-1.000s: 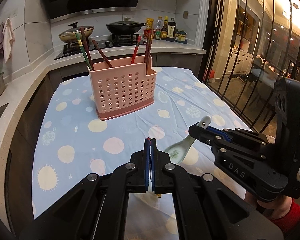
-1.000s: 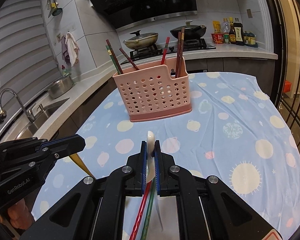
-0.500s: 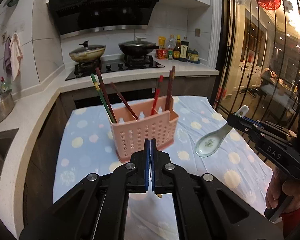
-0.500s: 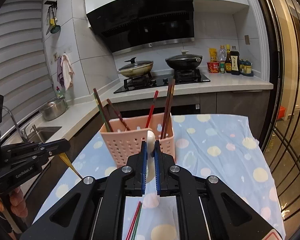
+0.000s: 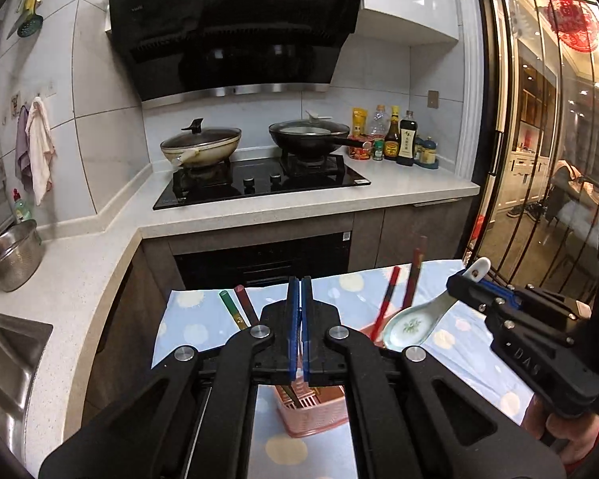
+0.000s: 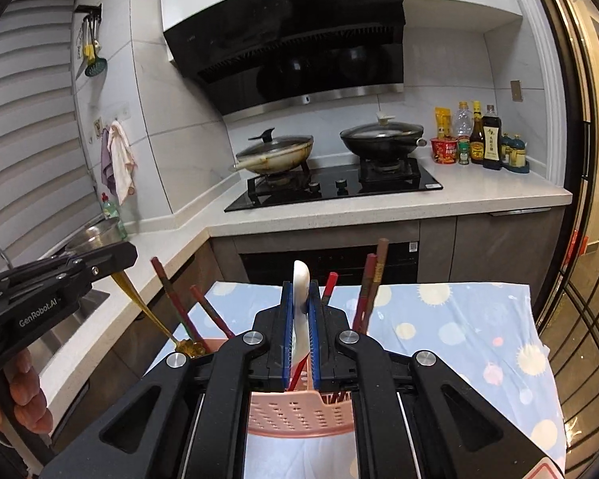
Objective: Organize utensils
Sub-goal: 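Lower both spoons into the pink holder and open both tools, then move both open tools back down to the last red and green chopsticks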
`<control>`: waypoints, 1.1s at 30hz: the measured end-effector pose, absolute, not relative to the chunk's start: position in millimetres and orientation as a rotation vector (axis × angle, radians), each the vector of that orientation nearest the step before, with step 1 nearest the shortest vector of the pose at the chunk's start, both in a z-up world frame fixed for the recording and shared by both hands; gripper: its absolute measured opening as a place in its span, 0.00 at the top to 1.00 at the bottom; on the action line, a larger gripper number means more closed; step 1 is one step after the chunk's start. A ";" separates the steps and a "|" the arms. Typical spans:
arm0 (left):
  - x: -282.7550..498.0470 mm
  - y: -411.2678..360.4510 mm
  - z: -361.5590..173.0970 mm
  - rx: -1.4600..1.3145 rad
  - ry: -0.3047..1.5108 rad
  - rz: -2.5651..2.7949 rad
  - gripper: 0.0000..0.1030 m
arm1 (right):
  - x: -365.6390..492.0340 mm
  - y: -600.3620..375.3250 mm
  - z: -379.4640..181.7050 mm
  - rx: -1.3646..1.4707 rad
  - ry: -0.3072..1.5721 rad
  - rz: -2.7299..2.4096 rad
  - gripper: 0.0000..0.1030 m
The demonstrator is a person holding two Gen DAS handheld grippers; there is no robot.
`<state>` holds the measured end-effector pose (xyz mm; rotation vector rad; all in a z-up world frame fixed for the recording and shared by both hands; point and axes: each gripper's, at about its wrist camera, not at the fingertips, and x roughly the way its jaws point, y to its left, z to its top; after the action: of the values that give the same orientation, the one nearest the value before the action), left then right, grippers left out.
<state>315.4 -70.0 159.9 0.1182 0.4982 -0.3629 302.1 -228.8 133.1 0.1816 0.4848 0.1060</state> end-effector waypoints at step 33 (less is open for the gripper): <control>258.8 -63.6 101.3 0.124 0.582 -0.354 0.67 | 206.2 -213.5 82.0 0.178 0.577 0.125 0.75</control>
<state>258.8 -63.6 101.3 0.1242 0.5821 -0.3543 206.2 -213.5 82.0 0.1782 0.5768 0.1246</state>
